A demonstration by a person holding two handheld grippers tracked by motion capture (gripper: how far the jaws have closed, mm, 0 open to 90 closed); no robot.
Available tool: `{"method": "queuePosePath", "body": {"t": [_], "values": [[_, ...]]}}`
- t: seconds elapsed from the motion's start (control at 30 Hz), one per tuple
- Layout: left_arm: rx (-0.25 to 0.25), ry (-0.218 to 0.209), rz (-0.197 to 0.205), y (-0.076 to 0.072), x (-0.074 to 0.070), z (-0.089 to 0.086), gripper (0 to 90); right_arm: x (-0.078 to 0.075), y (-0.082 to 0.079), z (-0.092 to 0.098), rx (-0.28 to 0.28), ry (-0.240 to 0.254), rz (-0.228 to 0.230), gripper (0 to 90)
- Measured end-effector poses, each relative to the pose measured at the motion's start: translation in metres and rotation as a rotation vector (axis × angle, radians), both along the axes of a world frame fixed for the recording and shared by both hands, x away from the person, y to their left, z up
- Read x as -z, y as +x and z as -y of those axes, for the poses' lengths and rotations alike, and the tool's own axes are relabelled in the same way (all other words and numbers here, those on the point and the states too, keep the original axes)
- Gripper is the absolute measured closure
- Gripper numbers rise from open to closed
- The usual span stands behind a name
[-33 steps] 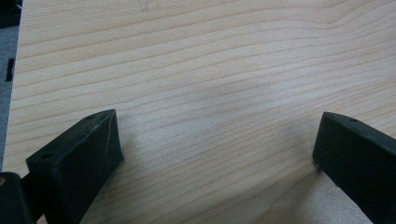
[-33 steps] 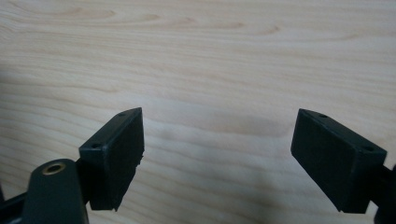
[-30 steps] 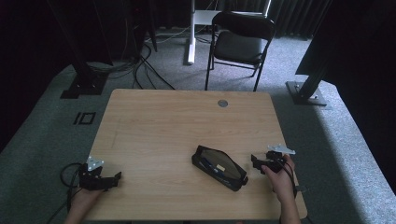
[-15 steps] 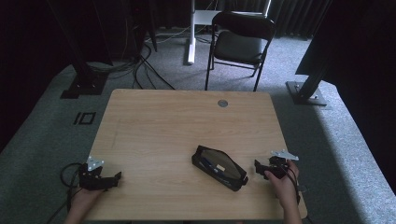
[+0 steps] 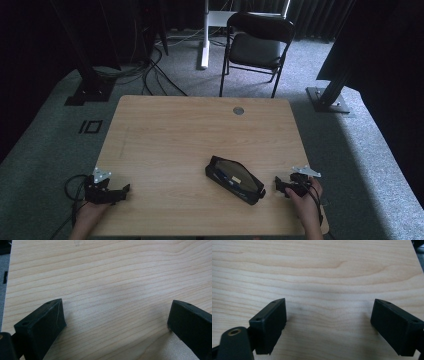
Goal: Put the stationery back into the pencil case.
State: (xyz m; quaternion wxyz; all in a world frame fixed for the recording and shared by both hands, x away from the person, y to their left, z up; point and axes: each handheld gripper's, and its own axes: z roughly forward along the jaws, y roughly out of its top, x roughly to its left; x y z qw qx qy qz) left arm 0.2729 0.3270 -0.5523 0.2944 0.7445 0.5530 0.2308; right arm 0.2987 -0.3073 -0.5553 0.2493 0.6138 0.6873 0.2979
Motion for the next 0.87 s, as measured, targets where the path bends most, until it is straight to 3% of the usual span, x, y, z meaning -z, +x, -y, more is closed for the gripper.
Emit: {"method": "queuePosePath", "body": {"t": [0.43,0.87], "values": [[0.0,0.0,0.0,0.0,0.0,0.0,1.4,0.0025,-0.009,0.0028,0.05,0.001,0.022,12.4],[0.0,0.0,0.0,-0.0001,0.0,0.0,1.4,0.0026,-0.0091,0.0029,0.051,0.001,0.023,12.4]]}}
